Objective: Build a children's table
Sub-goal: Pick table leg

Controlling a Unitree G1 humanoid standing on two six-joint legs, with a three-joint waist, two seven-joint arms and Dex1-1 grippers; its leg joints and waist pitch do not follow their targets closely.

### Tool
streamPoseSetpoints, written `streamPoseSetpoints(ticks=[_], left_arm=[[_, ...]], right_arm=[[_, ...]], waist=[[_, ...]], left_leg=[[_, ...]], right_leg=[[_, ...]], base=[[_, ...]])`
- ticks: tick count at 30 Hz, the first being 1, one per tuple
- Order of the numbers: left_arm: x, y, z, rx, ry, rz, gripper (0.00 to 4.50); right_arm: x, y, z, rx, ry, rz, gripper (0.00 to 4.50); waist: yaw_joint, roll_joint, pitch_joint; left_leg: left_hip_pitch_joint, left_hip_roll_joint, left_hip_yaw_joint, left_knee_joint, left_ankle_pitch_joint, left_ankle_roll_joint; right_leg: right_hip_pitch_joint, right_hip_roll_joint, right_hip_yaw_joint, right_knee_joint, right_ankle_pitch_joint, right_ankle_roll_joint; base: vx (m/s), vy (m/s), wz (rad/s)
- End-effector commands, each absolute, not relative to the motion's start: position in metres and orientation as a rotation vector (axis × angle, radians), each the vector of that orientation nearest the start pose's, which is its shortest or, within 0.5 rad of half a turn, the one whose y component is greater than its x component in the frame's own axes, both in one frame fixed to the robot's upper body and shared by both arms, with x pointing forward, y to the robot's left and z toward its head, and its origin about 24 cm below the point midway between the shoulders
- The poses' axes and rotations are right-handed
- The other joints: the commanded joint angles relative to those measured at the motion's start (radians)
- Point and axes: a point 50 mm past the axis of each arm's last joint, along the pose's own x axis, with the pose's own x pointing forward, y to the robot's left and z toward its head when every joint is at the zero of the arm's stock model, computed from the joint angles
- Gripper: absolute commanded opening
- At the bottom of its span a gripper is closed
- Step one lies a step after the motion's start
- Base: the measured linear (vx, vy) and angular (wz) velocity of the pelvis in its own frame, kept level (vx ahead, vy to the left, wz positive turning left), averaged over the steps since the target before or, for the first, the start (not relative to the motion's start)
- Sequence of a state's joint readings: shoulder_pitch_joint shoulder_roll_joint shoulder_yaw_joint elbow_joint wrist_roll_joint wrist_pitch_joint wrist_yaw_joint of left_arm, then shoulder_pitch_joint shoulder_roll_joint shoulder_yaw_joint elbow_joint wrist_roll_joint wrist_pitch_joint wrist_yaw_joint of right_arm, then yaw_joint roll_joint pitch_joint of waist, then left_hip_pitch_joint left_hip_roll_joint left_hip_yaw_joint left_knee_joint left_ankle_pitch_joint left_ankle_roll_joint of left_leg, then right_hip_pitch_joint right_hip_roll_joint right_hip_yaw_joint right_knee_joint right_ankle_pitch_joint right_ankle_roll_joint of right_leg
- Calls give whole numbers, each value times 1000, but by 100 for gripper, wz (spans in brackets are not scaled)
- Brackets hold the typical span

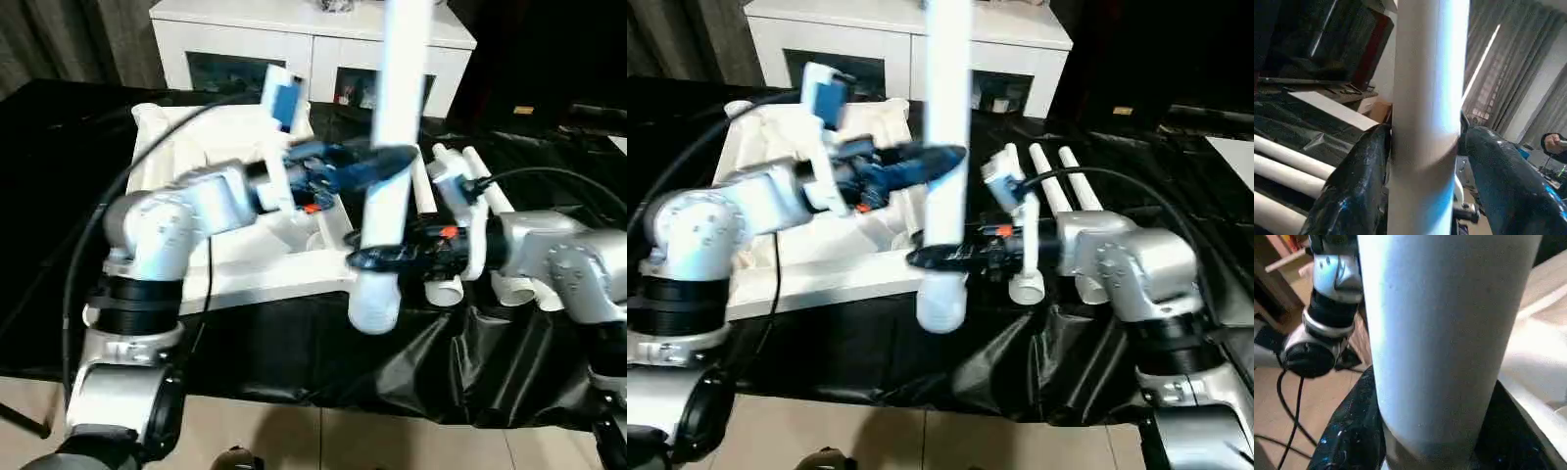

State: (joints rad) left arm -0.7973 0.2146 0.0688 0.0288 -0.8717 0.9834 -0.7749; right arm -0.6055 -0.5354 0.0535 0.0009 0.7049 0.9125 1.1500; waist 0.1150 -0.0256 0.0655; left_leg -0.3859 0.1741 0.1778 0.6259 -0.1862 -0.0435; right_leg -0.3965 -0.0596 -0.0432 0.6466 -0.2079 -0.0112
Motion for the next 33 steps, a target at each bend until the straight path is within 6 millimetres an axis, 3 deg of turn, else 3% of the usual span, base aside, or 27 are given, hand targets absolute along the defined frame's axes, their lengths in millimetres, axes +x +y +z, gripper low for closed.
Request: streamPoseSetpoints(ticks=[1,2,5,6,7,8,9,10,11,14,17,18,19,20,21,22,23,24,25,26,27,28,29,30,31,32,33], left_arm=[[307,76,223,-490,90,-1410,321],[308,78,223,-482,73,-1396,342],[316,90,219,-482,30,-1264,359],[319,98,213,-458,20,-1174,363],[325,112,203,-413,-17,-982,363],[327,118,199,-393,-33,-903,363],[332,137,185,-318,-48,-630,363],[332,147,177,-279,-48,-495,363],[329,154,168,-243,-31,-386,363],[309,164,148,-44,-30,-200,363],[303,164,141,1,-27,-165,363],[299,164,135,8,-31,-120,363],[298,162,132,13,-42,-92,363],[297,161,130,28,-43,-82,363],[297,160,129,44,-47,-75,363],[300,157,128,34,-51,-66,363],[303,156,130,24,-62,-36,363],[306,156,131,22,-74,-16,363],[307,156,131,25,-73,-15,363],[310,155,132,70,-87,-5,363],[311,153,133,88,-98,-4,363],[312,151,130,104,-92,-3,363],[312,150,128,111,-87,-3,363],[311,150,125,142,-86,3,363],[311,150,125,150,-89,3,363],[310,151,121,175,-65,13,363],[310,152,119,137,-52,0,363]], right_arm=[[289,-150,174,234,281,1404,185],[288,-153,174,233,273,1387,185],[289,-163,176,223,240,1299,185],[290,-168,176,194,229,1234,185],[294,-172,176,130,199,1116,185],[296,-173,176,104,185,1067,185],[304,-178,174,59,158,888,185],[307,-180,173,51,150,796,185],[310,-182,172,28,124,695,185],[304,-186,169,-8,4,463,185],[300,-188,164,26,-5,405,185],[293,-187,158,71,-8,383,185],[288,-184,155,84,-12,374,185],[284,-179,149,57,2,382,185],[281,-176,145,33,10,384,185],[280,-172,136,19,25,383,185],[281,-170,130,19,35,377,185],[283,-167,126,23,39,369,185],[283,-167,126,22,40,368,185],[286,-162,122,11,52,365,185],[287,-161,121,6,56,366,185],[288,-161,119,7,61,365,185],[289,-160,117,10,63,365,185],[288,-160,114,6,72,359,185],[288,-159,113,-4,76,355,185],[287,-157,112,-29,83,357,185],[286,-154,114,-34,77,375,185]], waist=[[2,16,-79],[2,23,-79],[-1,14,-79],[-1,20,-78],[-4,12,-77],[-9,10,-76],[-9,14,-78],[-22,9,-75],[-29,3,-75],[-33,28,-76],[-35,26,-77],[-32,67,-72],[-37,52,-72],[-36,59,-72],[-36,52,-71],[-40,72,-72],[-44,67,-72],[-68,63,-69],[-75,73,-71],[-85,78,-72],[-107,86,-73],[-110,94,-74],[-112,92,-73],[-114,82,-71],[-118,60,-76],[-114,53,-80],[-63,24,-97]], left_leg=[[23,49,-20,-69,-121,-16],[24,50,-21,-70,-128,-19],[21,49,-21,-70,-131,-19],[20,51,-23,-71,-127,-17],[21,52,-21,-71,-128,-18],[17,49,-21,-72,-122,-23],[17,52,-24,-73,-116,-24],[12,57,-26,-76,-114,-36],[16,50,-22,-75,-122,-38],[21,52,-24,-78,-154,-47],[24,51,-25,-81,-170,-38],[33,54,-26,-84,-223,-51],[30,54,-30,-88,-249,-54],[29,54,-31,-90,-250,-52],[32,54,-30,-91,-262,-49],[25,51,-38,-94,-260,-60],[29,55,-38,-96,-277,-70],[41,76,-60,-109,-342,-92],[53,92,-74,-117,-360,-86],[61,122,-95,-134,-369,-71],[63,216,-145,-182,-356,9],[61,230,-155,-190,-350,29],[60,232,-150,-192,-351,54],[55,215,-132,-188,-363,104],[40,160,-100,-155,-349,156],[23,77,-49,-88,-347,160],[-45,-67,-10,123,-180,155]], right_leg=[[55,-78,44,-73,-52,-250],[55,-78,44,-74,-53,-248],[59,-77,43,-76,-47,-246],[58,-79,44,-79,-62,-238],[58,-78,44,-82,-68,-231],[60,-76,44,-82,-81,-211],[60,-78,44,-82,-86,-199],[58,-77,45,-82,-98,-176],[56,-72,42,-88,-130,-165],[44,-72,45,-94,-193,-130],[39,-66,45,-93,-172,-128],[26,-63,44,-102,-188,-131],[36,-63,42,-101,-174,-135],[37,-62,43,-102,-166,-132],[36,-63,43,-107,-178,-126],[42,-63,40,-100,-195,-125],[38,-54,35,-108,-203,-118],[35,-25,13,-112,-193,-111],[31,-16,4,-107,-176,-117],[29,-13,-7,-96,-154,-124],[21,-27,-30,-22,-94,-131],[16,-30,-33,4,-88,-127],[10,-35,-31,14,-89,-128],[7,-46,-24,20,-59,-155],[17,-61,-8,-24,-33,-246],[21,-64,1,-84,-48,-320],[86,-121,54,-151,-259,-270]], base=[[0,0,0],[0,0,0],[0,0,0],[0,0,0],[0,0,0],[0,0,0],[0,0,0],[0,0,0],[0,0,0],[0,0,0],[0,0,0],[0,0,0],[0,0,0],[0,0,0],[0,0,0],[0,0,0],[0,0,0],[0,0,0],[0,0,0],[-20,-54,2],[-20,-54,2],[-14,-99,-1],[-7,-140,-1],[-7,-140,-1],[-8,-203,0],[-6,-219,-2],[-6,-219,-2]])
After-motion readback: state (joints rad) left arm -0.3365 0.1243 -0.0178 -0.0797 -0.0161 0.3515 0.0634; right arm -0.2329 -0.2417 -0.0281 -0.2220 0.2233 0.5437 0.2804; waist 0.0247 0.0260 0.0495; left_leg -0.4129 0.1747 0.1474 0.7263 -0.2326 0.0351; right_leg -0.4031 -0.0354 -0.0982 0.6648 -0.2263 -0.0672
